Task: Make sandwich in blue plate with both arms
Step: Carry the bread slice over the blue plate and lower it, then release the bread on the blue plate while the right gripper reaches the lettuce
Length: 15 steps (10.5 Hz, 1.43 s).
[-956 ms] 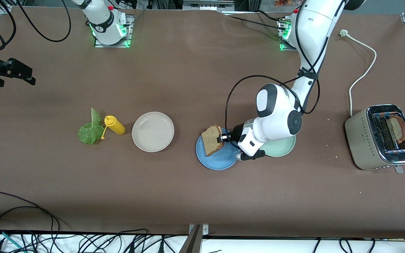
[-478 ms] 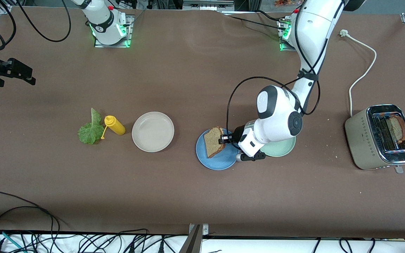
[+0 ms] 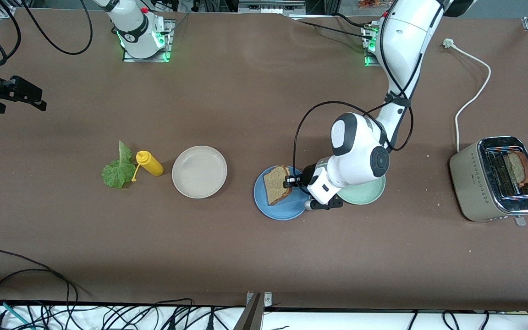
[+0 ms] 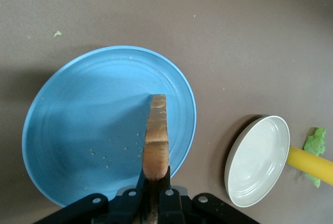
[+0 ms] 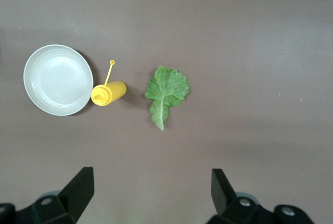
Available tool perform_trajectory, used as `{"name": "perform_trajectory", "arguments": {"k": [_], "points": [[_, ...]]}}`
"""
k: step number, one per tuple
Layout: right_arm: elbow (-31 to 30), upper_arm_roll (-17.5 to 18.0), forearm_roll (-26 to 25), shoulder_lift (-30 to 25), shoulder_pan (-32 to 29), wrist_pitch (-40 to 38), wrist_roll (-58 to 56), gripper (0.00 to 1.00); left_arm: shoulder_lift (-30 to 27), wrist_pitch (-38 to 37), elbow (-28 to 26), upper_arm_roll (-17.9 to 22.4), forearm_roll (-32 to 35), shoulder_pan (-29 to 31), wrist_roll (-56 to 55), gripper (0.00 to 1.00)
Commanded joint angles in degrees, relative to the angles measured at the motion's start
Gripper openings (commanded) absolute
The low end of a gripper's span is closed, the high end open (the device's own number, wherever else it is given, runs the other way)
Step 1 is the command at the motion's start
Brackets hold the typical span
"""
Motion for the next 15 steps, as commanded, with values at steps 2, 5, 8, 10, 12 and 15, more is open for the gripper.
{"name": "perform_trajectory", "arguments": {"k": [2, 5, 8, 10, 12, 15], "points": [[1.1, -0.1, 1.0, 0.3, 0.0, -1.1, 0.1, 1.0, 0.9, 0.3, 1.6, 0.8, -1.9, -0.3, 1.6, 0.85], [1.1, -0.1, 1.0, 0.3, 0.0, -1.1, 0.1, 1.0, 0.6, 0.4, 1.6, 0.8, -1.6, 1.1, 1.6, 1.0], [1.1, -0.1, 1.0, 0.3, 0.0, -1.1, 0.1, 1.0, 0.3, 0.3, 1.1, 0.8, -1.5, 3.5, 5.2, 1.0], [1.1, -0.1, 1.0, 0.3, 0.0, -1.1, -0.1, 1.0, -0.2, -0.5, 0.7, 0.8, -1.5, 5.2, 8.9, 1.0], [1.1, -0.1, 0.8, 0.3, -0.1, -1.5, -0.2, 1.0, -1.7, -4.4, 0.6, 0.8, -1.5, 6.9, 8.6, 1.0], [1.2, -0.3, 0.7, 0.3, -0.2, -1.4, -0.2, 1.0, -4.6, -11.1, 0.1, 0.4, 2.5, 11.3, 8.5, 1.0]]}}
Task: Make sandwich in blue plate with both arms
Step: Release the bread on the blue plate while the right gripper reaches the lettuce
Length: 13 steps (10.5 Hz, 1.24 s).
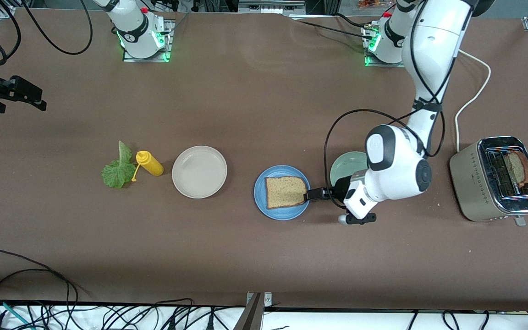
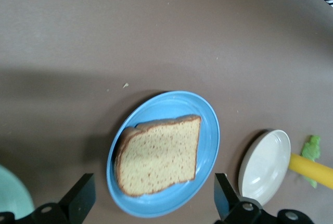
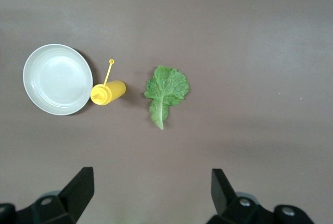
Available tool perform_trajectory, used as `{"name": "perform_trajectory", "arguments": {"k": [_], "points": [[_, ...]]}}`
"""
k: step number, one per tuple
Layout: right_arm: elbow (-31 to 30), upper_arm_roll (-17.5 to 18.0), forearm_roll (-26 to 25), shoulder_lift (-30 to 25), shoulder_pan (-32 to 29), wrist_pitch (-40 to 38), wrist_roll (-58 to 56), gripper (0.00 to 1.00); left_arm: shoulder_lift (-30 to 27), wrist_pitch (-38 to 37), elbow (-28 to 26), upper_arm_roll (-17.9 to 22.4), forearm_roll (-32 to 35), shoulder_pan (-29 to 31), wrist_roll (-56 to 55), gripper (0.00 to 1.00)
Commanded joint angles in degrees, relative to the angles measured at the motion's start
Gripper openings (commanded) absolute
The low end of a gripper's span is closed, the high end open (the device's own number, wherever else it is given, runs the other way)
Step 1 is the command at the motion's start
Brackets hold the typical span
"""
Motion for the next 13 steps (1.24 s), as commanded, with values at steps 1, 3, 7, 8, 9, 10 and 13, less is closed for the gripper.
{"name": "perform_trajectory", "arguments": {"k": [1, 3, 7, 8, 9, 10, 13], "points": [[1.1, 0.0, 0.7, 0.3, 0.0, -1.2, 0.0, 1.0, -4.2, -7.6, -1.2, -1.6, 4.7, 5.7, 1.4, 1.0], [1.1, 0.0, 0.7, 0.3, 0.0, -1.3, -0.2, 1.0, -7.8, -9.8, -4.8, -2.3, 5.9, 9.1, 1.6, 1.0], [0.0, -0.1, 1.1, 2.0, 0.0, -2.5, -0.2, 1.0, -14.5, -10.0, -6.4, -2.3, 13.7, 16.3, 1.6, 1.0], [-0.2, -0.1, 1.0, 4.8, 0.0, -1.9, -0.2, 1.0, -17.5, -9.0, -8.8, -2.3, 13.4, 18.3, 1.9, 1.0], [-0.4, -0.1, 1.0, 7.6, 0.0, 0.2, 0.0, 1.0, -21.0, -8.8, -10.3, -2.3, 13.5, 19.2, 1.8, 1.0], [-1.5, 0.0, 0.8, 9.5, 0.1, 4.5, 0.4, 1.0, -23.2, -8.2, -12.4, -2.2, 13.5, 19.6, 1.8, 1.0], [-11.6, 0.0, 0.6, 12.6, 1.3, 16.5, 0.7, 1.0, -32.3, -9.0, -14.9, -2.0, 24.6, 19.3, 1.5, 1.0]]}}
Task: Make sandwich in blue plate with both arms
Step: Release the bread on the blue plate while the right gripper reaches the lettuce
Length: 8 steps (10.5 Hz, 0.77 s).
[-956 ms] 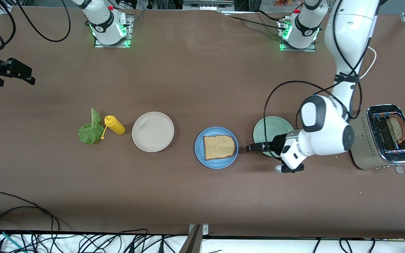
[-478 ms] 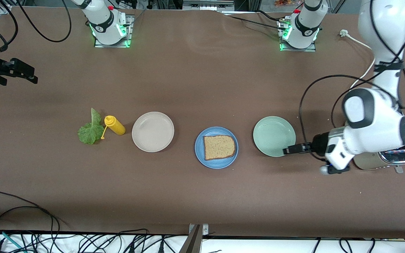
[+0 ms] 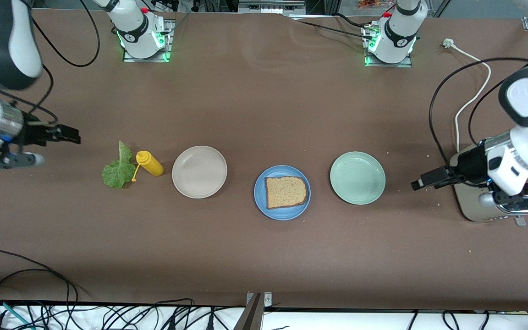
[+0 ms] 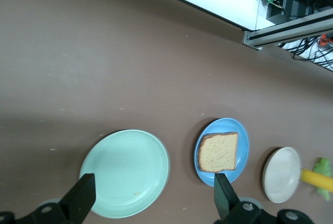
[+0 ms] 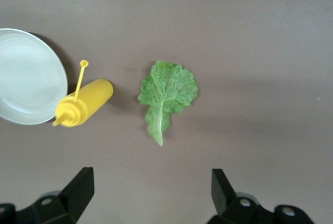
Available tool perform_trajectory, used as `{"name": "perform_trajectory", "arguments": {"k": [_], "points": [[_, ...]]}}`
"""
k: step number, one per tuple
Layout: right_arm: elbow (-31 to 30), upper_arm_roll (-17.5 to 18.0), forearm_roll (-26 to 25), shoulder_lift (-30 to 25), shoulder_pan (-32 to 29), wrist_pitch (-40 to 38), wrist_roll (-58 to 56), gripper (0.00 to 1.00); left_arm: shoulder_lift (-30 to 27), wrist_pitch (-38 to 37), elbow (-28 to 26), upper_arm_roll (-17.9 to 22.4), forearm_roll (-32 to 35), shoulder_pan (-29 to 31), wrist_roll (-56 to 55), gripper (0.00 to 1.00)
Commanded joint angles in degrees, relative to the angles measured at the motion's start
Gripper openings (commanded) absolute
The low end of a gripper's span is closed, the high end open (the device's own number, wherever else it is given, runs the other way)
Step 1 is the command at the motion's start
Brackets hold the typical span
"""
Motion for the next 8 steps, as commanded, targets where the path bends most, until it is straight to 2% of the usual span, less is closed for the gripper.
{"name": "perform_trajectory", "arguments": {"k": [1, 3, 5, 6, 8], "points": [[-12.5, -0.1, 0.6, 1.4, 0.7, 14.6, 0.7, 1.0, -11.1, -1.5, -5.0, -0.7, 14.6, -0.4, 0.2, 1.0], [-22.5, -0.3, 0.5, 1.8, 0.6, 24.6, 1.3, 1.0, -16.1, -8.1, -4.4, -0.7, 20.1, -0.4, 0.2, 1.0], [-28.3, -0.4, 0.4, 7.2, 0.4, 32.7, 1.9, 1.0, -19.5, -14.3, -3.2, -1.1, 26.8, -0.8, 0.1, 1.0], [-29.6, -0.4, 0.4, 9.8, 0.3, 37.4, 2.0, 1.0, -19.7, -17.4, -2.0, -1.5, 29.0, -0.8, 0.0, 1.0], [-29.5, -0.4, 0.5, 10.7, 0.7, 39.5, 3.7, 0.98, -19.6, -22.7, 0.5, -3.2, 33.6, -0.9, -0.2, 1.0]]}}
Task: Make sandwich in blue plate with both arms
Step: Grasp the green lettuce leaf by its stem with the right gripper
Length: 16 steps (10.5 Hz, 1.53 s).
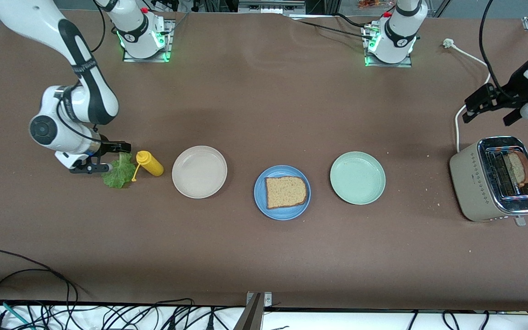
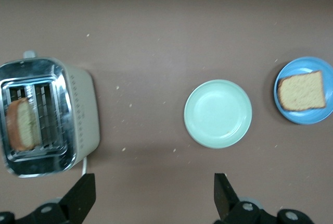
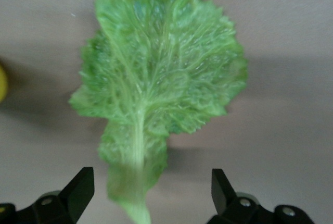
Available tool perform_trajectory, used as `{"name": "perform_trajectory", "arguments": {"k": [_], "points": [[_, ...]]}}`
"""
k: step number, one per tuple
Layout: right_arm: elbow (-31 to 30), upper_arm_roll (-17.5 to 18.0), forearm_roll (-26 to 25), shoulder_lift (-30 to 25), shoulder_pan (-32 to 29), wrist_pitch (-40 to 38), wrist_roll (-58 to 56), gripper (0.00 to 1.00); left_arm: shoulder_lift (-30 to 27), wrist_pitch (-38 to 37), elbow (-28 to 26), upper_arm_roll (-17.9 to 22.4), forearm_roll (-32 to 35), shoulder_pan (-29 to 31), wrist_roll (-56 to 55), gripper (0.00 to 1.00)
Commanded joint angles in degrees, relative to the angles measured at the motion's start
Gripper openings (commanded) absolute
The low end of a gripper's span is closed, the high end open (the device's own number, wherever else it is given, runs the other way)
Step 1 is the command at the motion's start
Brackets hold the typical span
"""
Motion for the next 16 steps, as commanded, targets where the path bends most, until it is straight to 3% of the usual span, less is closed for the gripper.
{"name": "perform_trajectory", "arguments": {"k": [1, 2, 3, 9, 11, 14, 16], "points": [[0.1, 0.0, 0.4, 0.6, 0.3, 2.1, 2.7, 0.6, 0.1, -6.3, 2.5, -1.8, 5.8, -0.4, -2.8, 1.0], [0.2, 0.0, 0.4, 1.4, 0.2, 2.2, 2.8, 0.22, 0.4, -7.8, 4.2, -1.8, 5.8, -0.5, -5.8, 1.0], [0.5, 0.0, 0.5, 1.9, 0.3, 2.3, 2.8, 0.03, 0.8, -11.2, 6.5, -1.7, 5.8, -0.6, -6.2, 1.0], [4.9, 0.2, 0.3, -1.8, 0.3, -0.2, 2.5, 0.0, 5.2, -18.5, 13.6, 0.6, 5.0, -0.7, -6.2, 1.0], [12.5, 0.3, 0.4, -2.9, 0.3, -10.6, 2.5, 0.0, 5.2, -18.5, 13.2, 5.1, 4.9, -5.3, -6.2, 1.0], [27.0, 0.3, 0.4, -2.3, 1.9, -26.8, 5.1, 0.0, 5.2, -18.4, 13.2, 5.0, 4.9, -5.8, -6.2, 1.0], [33.3, 0.3, 0.5, -1.9, 5.9, -33.2, 12.0, 0.0, 5.4, -18.3, 13.2, 5.1, 4.9, -5.7, -6.2, 1.0]]}}
